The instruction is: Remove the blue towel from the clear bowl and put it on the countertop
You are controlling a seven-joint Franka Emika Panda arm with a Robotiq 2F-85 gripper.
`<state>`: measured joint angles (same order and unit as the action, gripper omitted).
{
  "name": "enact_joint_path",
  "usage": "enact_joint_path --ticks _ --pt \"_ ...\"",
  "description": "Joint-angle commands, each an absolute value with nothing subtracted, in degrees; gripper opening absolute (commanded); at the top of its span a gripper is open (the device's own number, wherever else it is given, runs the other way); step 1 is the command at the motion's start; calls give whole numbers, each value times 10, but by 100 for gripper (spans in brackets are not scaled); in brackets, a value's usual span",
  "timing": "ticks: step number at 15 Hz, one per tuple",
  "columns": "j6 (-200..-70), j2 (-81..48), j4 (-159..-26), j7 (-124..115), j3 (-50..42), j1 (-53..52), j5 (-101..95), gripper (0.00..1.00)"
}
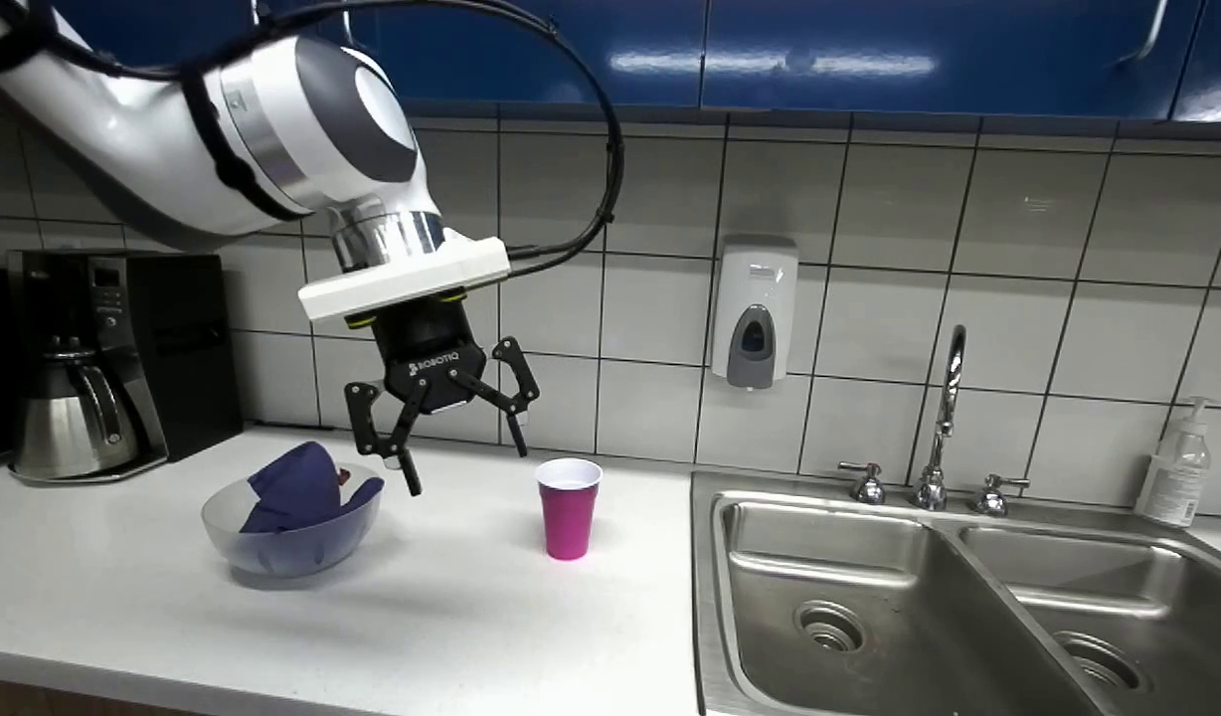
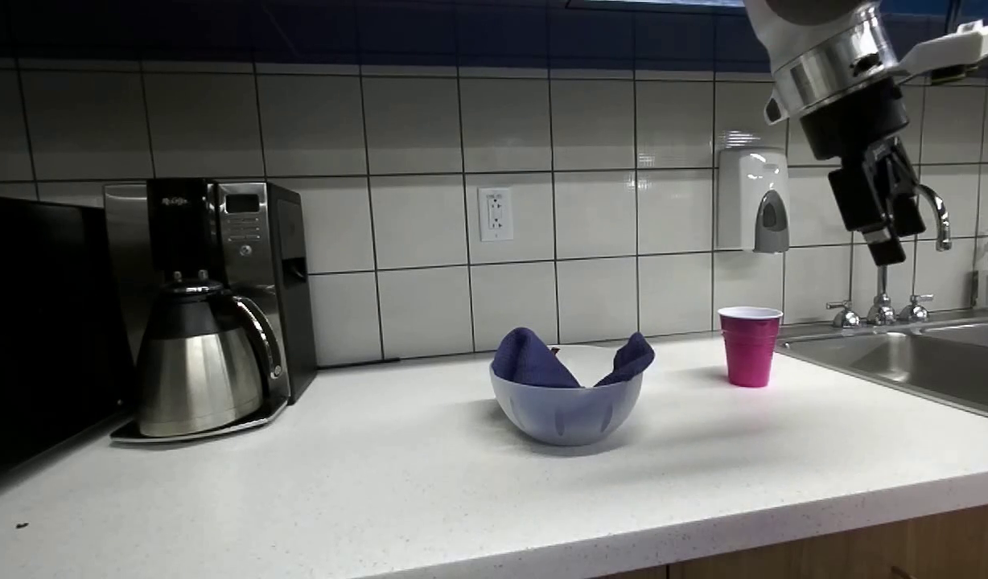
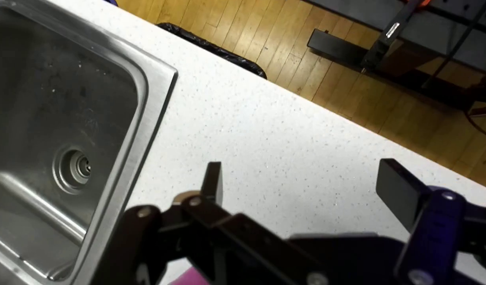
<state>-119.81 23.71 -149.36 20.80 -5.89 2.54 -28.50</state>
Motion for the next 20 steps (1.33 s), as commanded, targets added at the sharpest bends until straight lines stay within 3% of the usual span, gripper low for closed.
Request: enact_joint_path --ticks 1,20 --pt "-1234 172 -1444 203 -48 25 -299 100" --pt "-1362 11 -1335 57 30 -35 -231 100"
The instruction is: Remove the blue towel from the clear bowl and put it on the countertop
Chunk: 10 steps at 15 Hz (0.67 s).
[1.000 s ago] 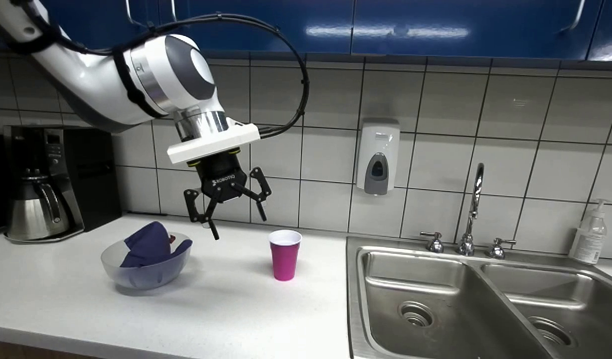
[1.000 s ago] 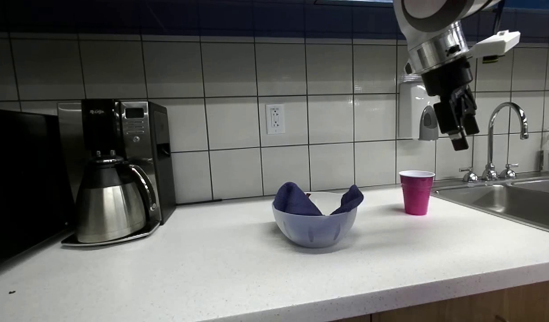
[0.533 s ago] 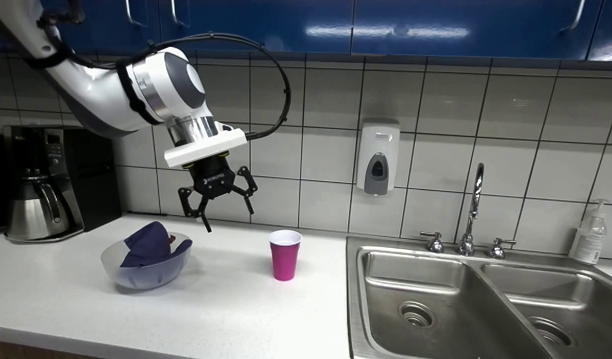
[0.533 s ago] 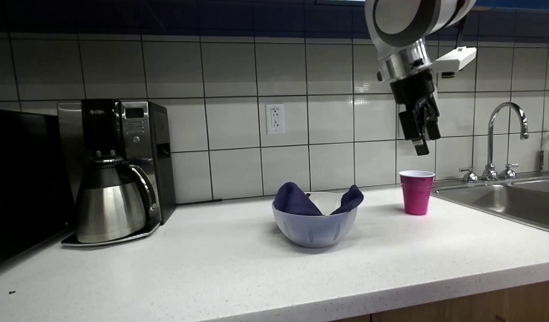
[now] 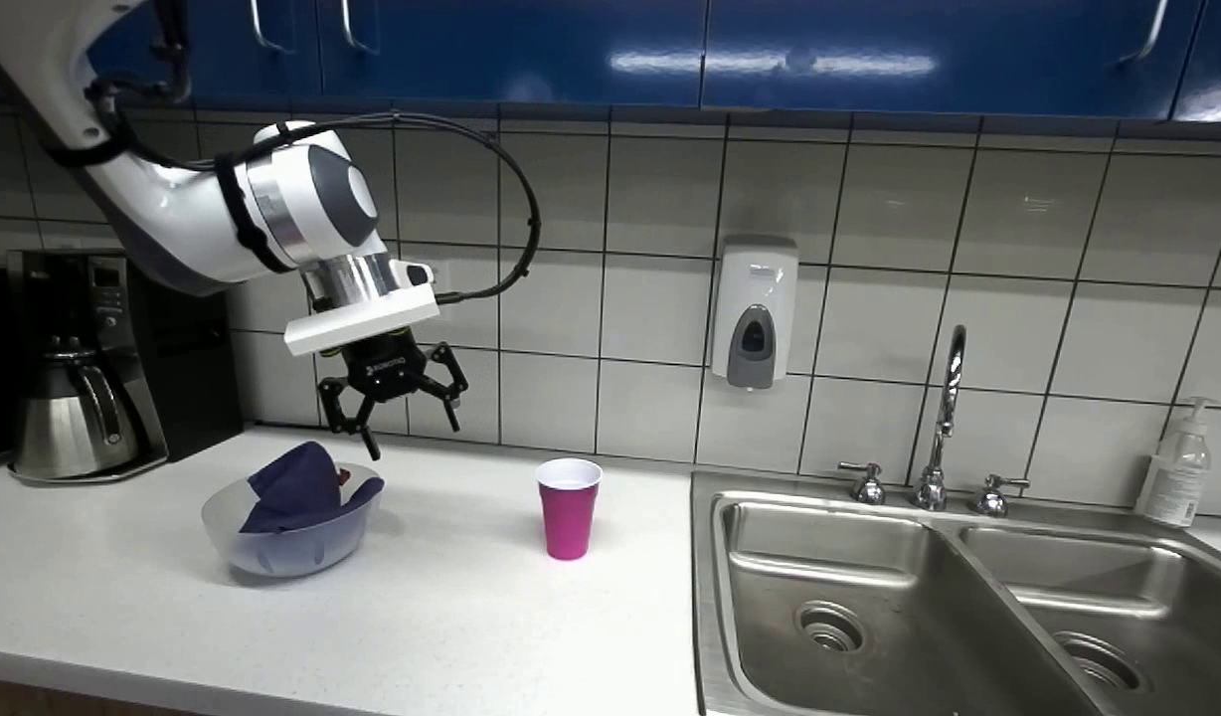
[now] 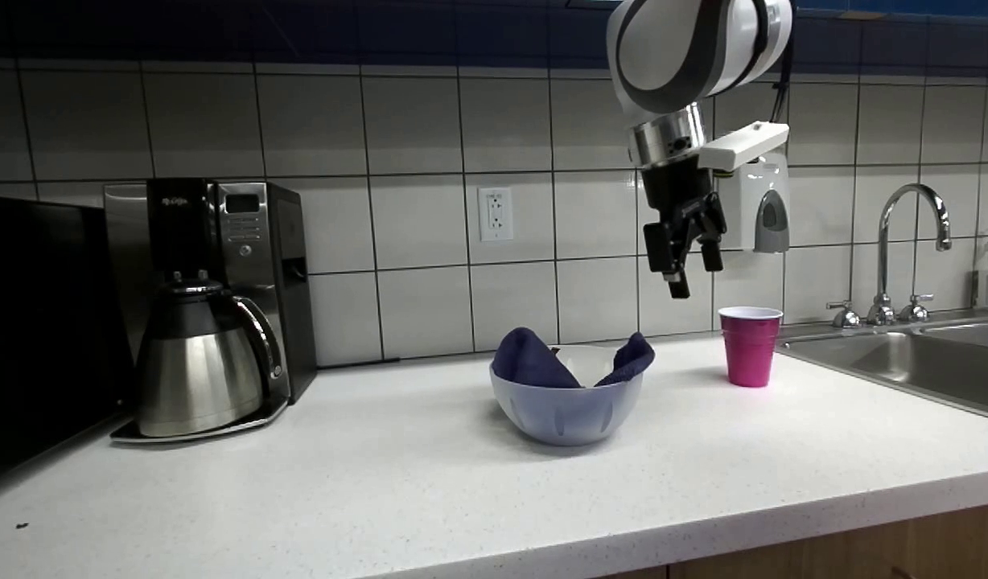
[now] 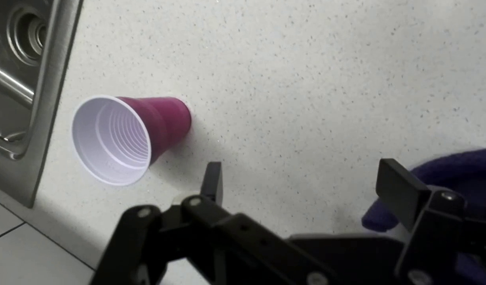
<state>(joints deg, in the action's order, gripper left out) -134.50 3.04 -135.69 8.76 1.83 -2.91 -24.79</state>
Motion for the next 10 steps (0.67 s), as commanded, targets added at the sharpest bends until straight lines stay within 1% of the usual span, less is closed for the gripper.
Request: enact_joint_path --ticks 1,10 --pt "-1374 5 -1333 50 33 -38 -227 100" --pt "-1436 -54 -1298 1 56 -71 -220 100"
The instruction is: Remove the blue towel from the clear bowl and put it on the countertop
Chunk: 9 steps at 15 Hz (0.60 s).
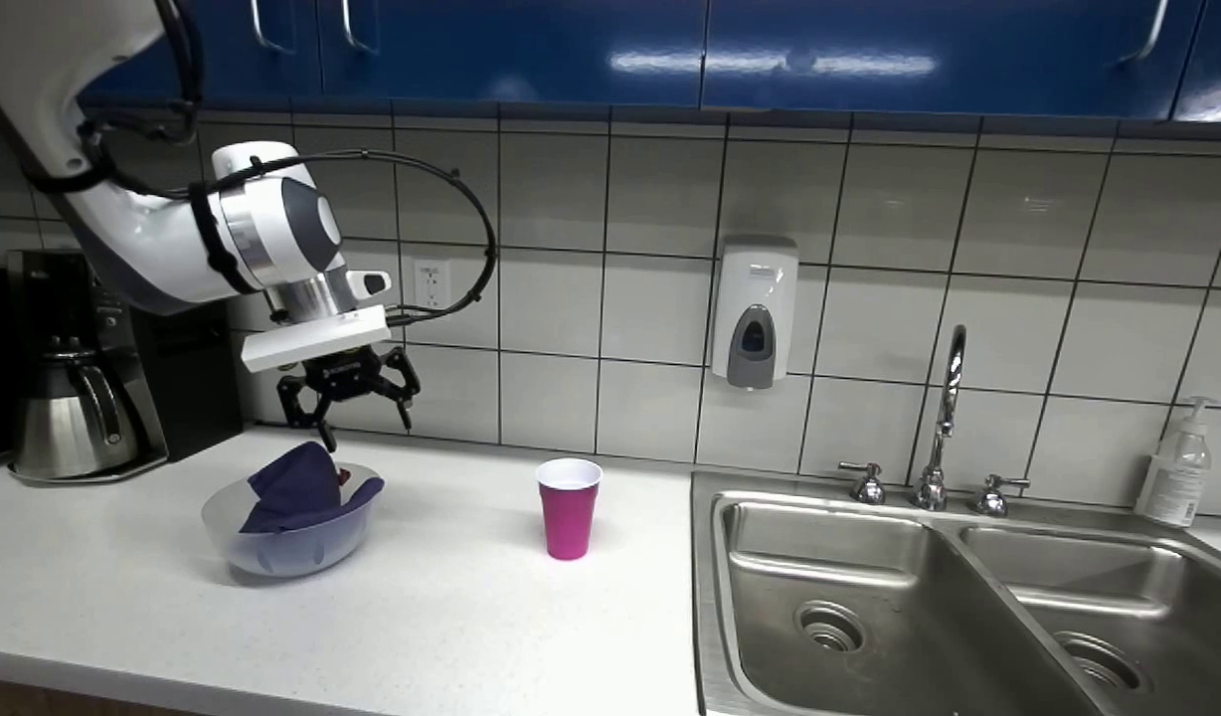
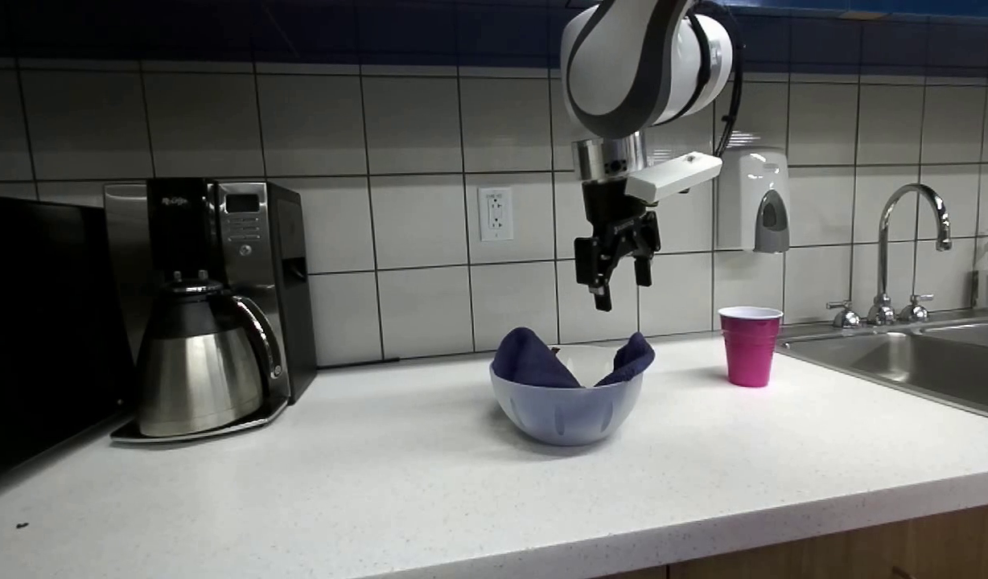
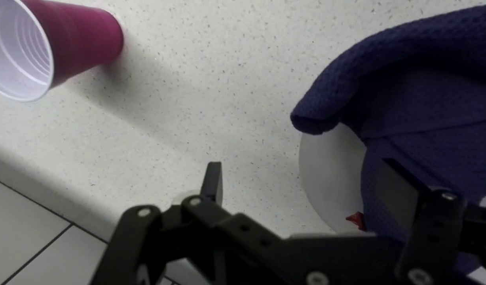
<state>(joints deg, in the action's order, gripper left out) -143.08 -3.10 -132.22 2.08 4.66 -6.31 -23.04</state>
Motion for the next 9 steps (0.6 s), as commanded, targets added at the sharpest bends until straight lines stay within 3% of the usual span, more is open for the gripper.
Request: enact_joint_path --ticks 1,9 --pt "-1439 -58 -1295 -1 58 -75 -216 100" --pt "-1468 -72 -1285 -27 74 -106 -208 100"
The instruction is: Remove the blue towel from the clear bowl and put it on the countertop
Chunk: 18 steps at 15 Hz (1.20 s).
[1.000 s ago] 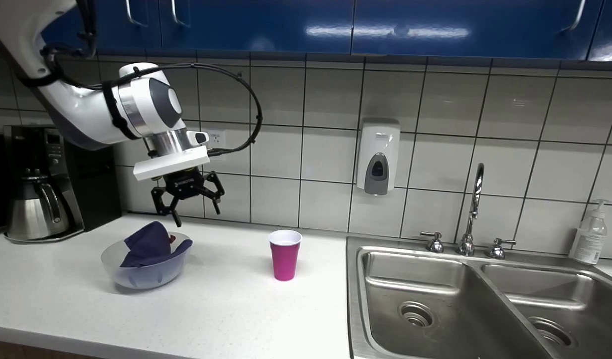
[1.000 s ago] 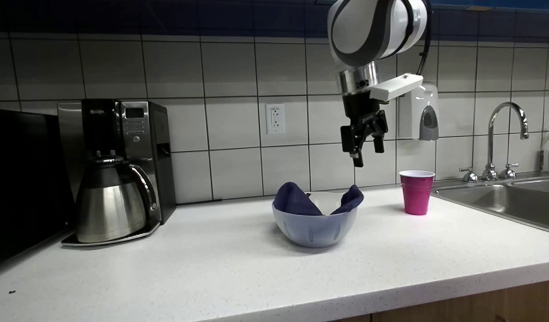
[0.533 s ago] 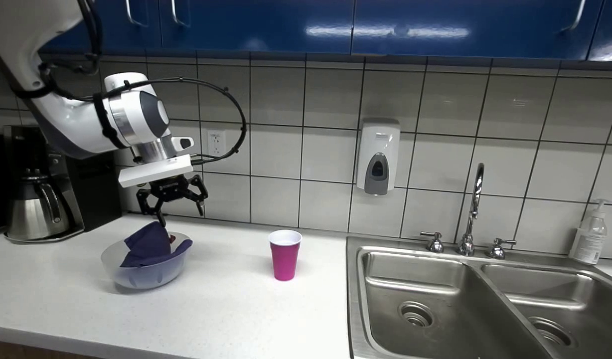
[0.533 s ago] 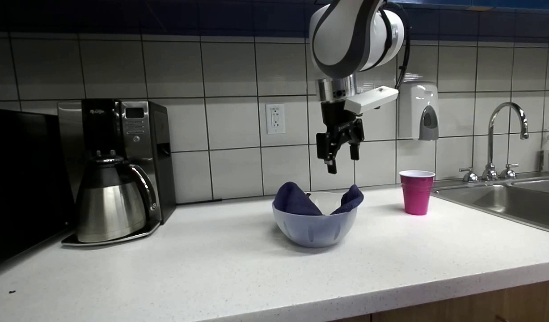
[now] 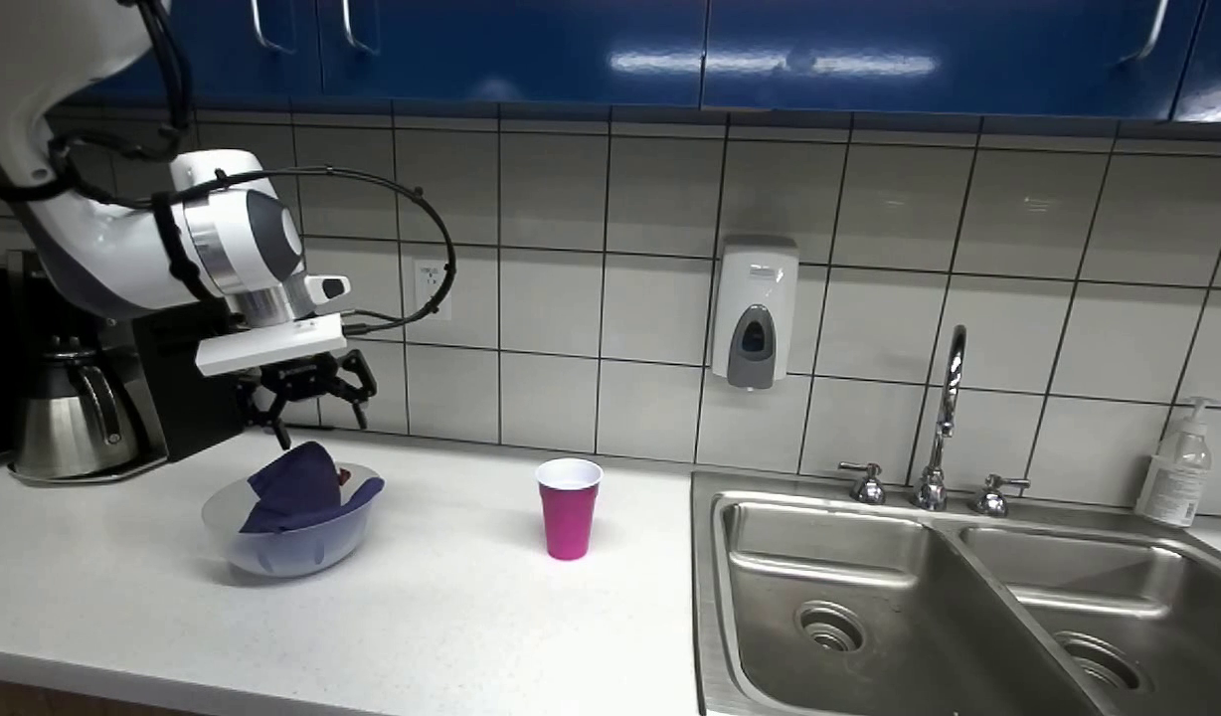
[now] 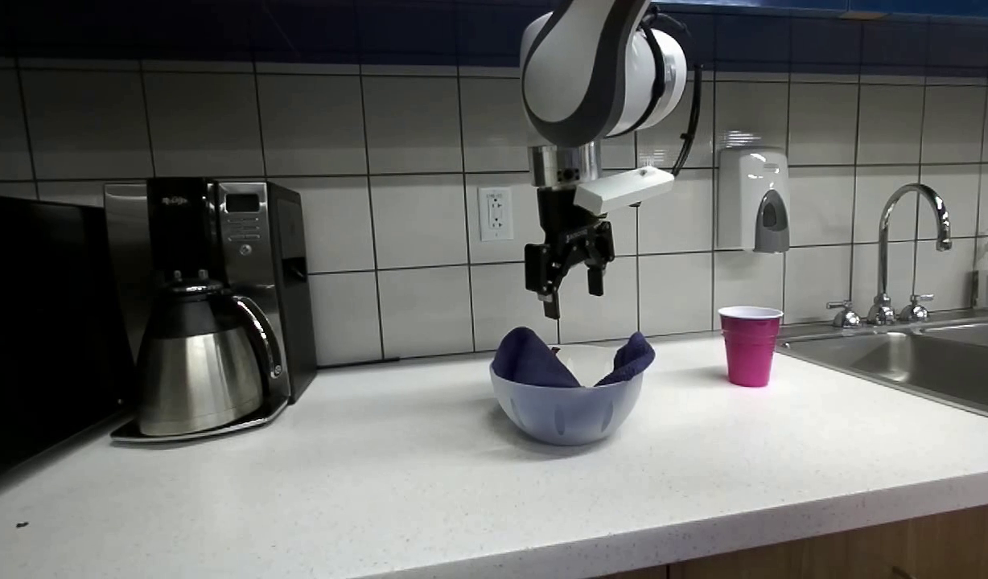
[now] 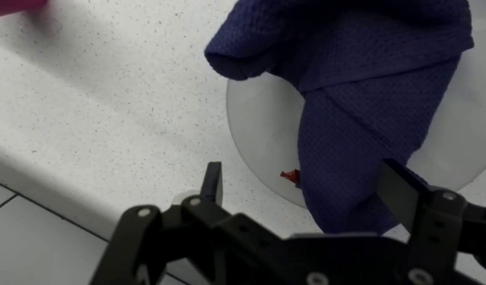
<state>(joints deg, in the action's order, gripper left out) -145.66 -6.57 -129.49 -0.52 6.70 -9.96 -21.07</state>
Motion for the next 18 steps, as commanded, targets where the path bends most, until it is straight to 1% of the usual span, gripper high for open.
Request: enact_joint_path --ticks 1,10,18 --pt "-1476 -74 -1286 -33 76 -110 -209 100" --pt "-1519 -124 -1290 -51 74 -126 -198 100" --pt "-1511 -124 -1295 -35 72 -124 -199 100"
